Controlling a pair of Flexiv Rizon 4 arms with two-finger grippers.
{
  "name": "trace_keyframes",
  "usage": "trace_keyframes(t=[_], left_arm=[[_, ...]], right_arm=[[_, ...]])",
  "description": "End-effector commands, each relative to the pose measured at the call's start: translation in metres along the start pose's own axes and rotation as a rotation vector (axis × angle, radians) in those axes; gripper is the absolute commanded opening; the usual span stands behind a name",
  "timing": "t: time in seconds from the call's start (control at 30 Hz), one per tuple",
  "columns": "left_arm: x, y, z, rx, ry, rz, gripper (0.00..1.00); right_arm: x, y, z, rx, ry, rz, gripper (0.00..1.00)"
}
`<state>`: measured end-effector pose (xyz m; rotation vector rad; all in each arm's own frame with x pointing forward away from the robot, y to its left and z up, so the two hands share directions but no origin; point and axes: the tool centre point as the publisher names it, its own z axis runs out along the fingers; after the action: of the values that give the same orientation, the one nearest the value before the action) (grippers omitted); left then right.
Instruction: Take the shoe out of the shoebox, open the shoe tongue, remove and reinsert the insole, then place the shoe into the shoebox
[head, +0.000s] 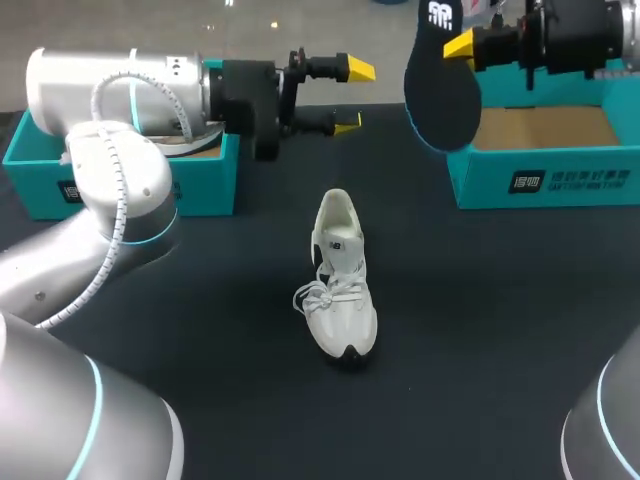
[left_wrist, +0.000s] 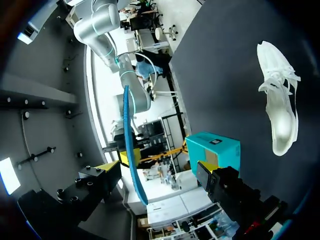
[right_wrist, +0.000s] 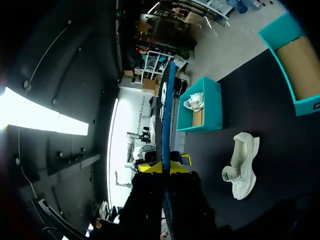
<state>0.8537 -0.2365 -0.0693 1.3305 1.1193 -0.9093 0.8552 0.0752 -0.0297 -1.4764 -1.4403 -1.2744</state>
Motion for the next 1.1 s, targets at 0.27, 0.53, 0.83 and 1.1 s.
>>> trace_keyframes(t=[0.27, 0.53, 0.83, 1.1], left_arm=[[-0.010, 0.008, 0.009, 0.009, -0.135, -0.013, 1.00], [-0.015, 0.008, 0.015, 0.023, -0.183, -0.030, 0.92], [-0.017, 0.007, 0.020, 0.048, -0.212, -0.043, 0.36], [-0.017, 0.008, 0.025, 0.050, -0.216, -0.048, 0.24]], right_arm=[[0.000, 0.002, 0.026, 0.060, -0.036, 0.016, 0.00], [-0.006, -0.002, 0.043, 0.082, -0.045, 0.042, 0.00], [-0.009, -0.001, 0.052, 0.042, -0.051, 0.061, 0.00], [-0.010, -0.003, 0.057, 0.039, -0.053, 0.070, 0.00]])
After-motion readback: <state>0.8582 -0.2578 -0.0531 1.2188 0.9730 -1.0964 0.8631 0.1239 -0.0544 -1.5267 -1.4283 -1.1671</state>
